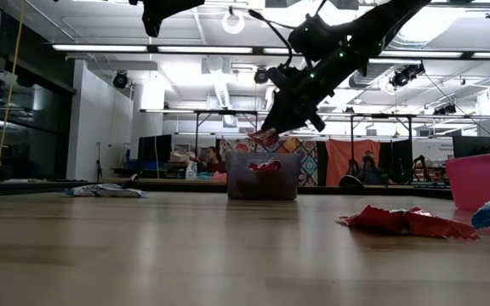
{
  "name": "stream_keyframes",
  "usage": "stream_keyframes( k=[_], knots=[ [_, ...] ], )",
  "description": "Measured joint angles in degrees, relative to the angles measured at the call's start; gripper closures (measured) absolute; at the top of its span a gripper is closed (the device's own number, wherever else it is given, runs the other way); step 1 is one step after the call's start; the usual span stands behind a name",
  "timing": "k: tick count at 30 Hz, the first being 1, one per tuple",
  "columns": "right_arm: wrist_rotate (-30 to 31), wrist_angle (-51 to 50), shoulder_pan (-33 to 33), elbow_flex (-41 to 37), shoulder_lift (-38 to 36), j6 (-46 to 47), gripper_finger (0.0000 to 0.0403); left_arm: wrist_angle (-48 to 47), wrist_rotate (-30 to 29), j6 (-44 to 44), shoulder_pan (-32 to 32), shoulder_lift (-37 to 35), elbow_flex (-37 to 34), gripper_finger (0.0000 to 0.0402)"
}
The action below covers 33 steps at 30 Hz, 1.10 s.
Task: Sort candy
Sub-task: Put the red candy pack into the black bin
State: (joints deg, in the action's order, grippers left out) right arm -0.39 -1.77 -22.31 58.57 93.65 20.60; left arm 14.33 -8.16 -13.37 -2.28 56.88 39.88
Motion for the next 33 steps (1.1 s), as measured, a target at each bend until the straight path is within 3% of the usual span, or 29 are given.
stream_keyframes(
  k=[3, 9, 14, 20, 24, 29, 33],
  knots=[
    [1.9, -0.1, 0.6, 0.0, 0.0, 0.0, 0.0263, -0.2, 0.0, 0.0, 0.0, 0.0, 0.0, 0.0204],
    [-1.9, -7.7, 2.1, 0.0, 0.1, -4.0, 0.0213, -1.9, 0.0, 0.0, 0.0, 0.0, 0.0, 0.0204],
    [-4.6, -5.3, 2.2, 0.0, -2.5, -0.3, 0.0208, -2.6, 0.0, 0.0, 0.0, 0.0, 0.0, 0.0204],
    [-3.0, -0.1, 2.1, 0.2, -5.1, 3.1, 0.0208, -2.6, 0.0, 0.0, 0.0, 0.0, 0.0, 0.0204],
    [-6.9, 1.3, 1.5, 1.1, -5.3, 6.9, 0.0208, -2.6, 0.0, 0.0, 0.0, 0.0, 0.0, 0.0204],
    [-7.0, -10.6, 1.0, 1.4, -4.8, 10.4, 0.0208, -2.7, 0.0, 0.0, 0.0, 0.0, 0.0, 0.0204],
    [-6.1, -6.8, 0.7, 2.1, -5.3, 16.3, 0.0208, -2.7, -0.2, 0.0, 0.0, 0.0, 0.0, 0.0204]
  ],
)
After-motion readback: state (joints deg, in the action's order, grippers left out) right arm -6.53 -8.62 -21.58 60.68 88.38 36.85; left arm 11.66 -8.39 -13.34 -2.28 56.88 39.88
